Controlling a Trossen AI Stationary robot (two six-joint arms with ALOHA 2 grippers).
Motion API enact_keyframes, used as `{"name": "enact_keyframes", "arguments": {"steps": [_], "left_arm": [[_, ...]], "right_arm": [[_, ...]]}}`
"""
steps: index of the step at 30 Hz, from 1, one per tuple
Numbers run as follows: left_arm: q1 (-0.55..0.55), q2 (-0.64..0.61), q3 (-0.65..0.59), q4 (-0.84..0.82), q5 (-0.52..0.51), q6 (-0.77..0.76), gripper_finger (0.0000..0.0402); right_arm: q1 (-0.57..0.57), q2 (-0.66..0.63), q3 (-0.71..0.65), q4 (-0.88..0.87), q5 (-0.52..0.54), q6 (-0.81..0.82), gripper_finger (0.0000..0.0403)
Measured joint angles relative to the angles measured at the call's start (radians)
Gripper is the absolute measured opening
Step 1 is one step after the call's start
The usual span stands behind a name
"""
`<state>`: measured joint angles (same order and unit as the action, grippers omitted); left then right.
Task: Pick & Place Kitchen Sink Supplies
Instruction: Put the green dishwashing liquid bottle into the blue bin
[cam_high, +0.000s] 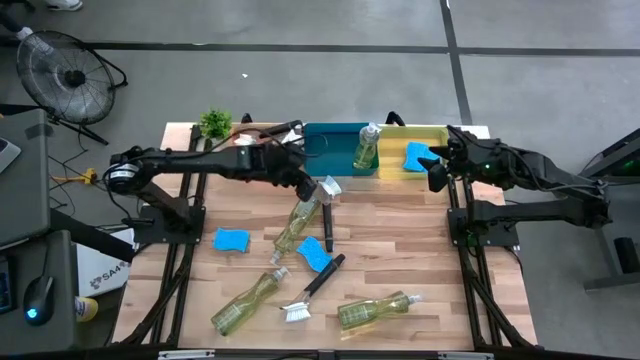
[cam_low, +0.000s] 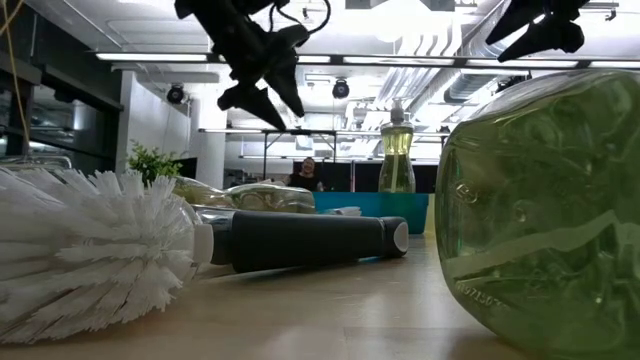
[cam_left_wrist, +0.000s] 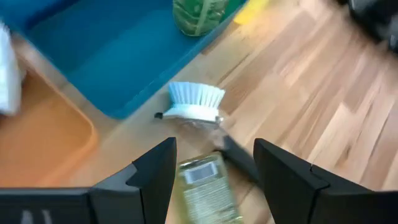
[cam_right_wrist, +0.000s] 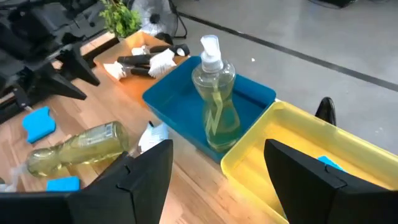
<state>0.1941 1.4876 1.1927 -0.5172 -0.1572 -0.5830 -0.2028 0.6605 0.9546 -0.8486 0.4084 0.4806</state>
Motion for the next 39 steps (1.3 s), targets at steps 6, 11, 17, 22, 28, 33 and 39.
{"name": "enact_keyframes", "arguments": {"steps": [6,11,17,22,28,33,39], "left_arm": [[-0.042,0.028,-0.001,0.050,-0.019,-0.183,0.0211],[-0.065,0.038,0.000,0.060,0.027,-0.221,0.0211],[-0.074,0.037,0.000,0.017,0.093,-0.265,0.0211],[-0.115,0.037,0.000,-0.114,0.098,-0.287,0.0211],[-0.172,0.037,0.000,-0.206,0.096,-0.317,0.0216],[-0.210,0.037,0.000,-0.228,0.099,-0.401,0.0260],[-0.250,0.045,0.001,-0.252,0.144,-0.474,0.0342]], "right_arm": [[0.000,0.000,0.000,-0.026,-0.027,0.009,0.0248],[0.000,0.000,0.000,-0.046,-0.089,0.009,0.0248],[0.000,-0.008,0.000,-0.112,-0.117,0.013,0.0248],[0.000,-0.021,0.000,-0.181,-0.148,0.020,0.0248],[0.000,-0.021,0.000,-0.217,-0.162,0.017,0.0248],[0.000,-0.021,0.000,-0.217,-0.162,0.012,0.0248],[0.000,-0.021,0.000,-0.217,-0.162,0.009,0.0248]]}}
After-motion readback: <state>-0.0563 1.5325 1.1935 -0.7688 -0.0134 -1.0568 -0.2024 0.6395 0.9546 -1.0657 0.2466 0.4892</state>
